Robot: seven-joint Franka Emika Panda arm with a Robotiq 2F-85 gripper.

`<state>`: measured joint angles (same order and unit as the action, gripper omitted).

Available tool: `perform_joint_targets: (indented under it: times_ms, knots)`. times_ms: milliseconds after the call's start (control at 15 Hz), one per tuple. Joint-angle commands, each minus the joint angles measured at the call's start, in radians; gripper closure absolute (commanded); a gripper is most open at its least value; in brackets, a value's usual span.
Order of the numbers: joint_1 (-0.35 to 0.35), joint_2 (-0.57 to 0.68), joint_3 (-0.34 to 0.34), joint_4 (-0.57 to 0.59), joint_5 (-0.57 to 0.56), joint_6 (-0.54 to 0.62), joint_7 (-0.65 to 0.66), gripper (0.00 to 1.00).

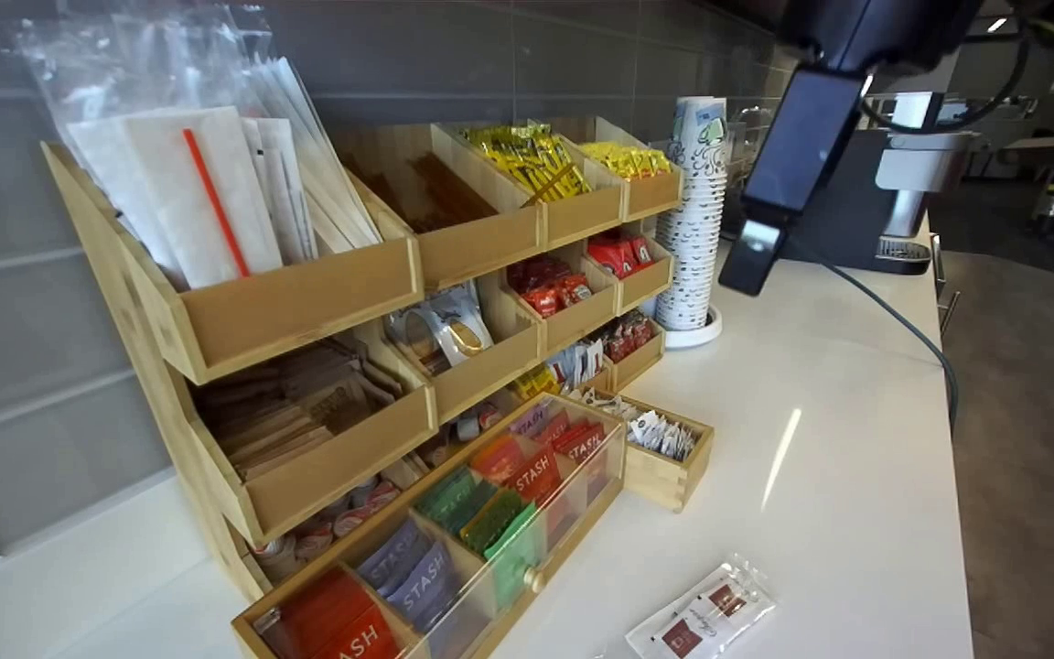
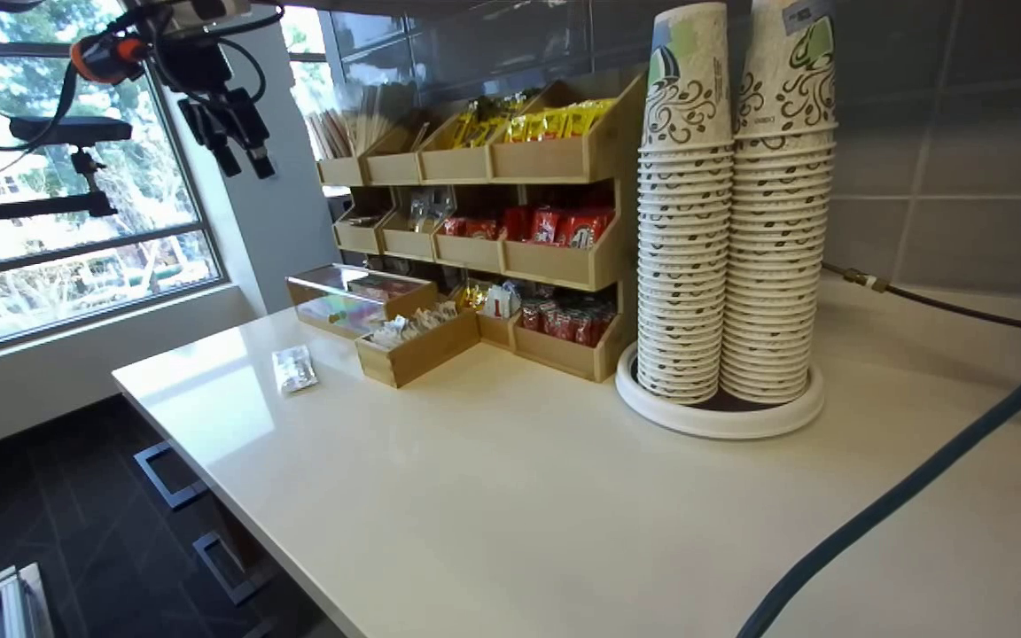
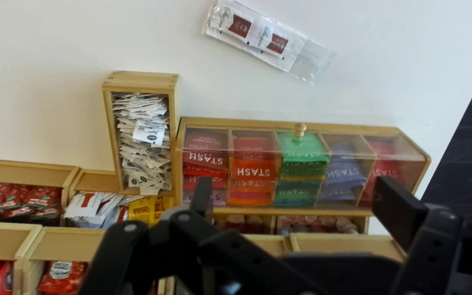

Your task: Put the white sachet in the top left compartment

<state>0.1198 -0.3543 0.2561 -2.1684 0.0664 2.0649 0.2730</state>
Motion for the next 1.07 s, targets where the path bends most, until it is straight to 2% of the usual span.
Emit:
perform_joint_targets:
  times_ms: [0,267,667,867,933,1000]
  knots:
    - [0.05,0.072,0.028,-0.01,-0.055,0.012,-0.088,0.0]
    - [0.094,0.168,0.055,-0.015,-0.132,0.025,-0.179,0.0]
    - [0.125,0.339,0.055,-0.007,-0.26,0.06,-0.27,0.0]
    - [0.133,0.414,0.049,0.005,-0.288,0.106,-0.278,0.0]
    - [0.133,0.364,0.045,-0.023,-0.252,0.081,-0.269,0.0]
    - [0.134,0.385,0.043,-0.021,-0.258,0.094,-0.27,0.0]
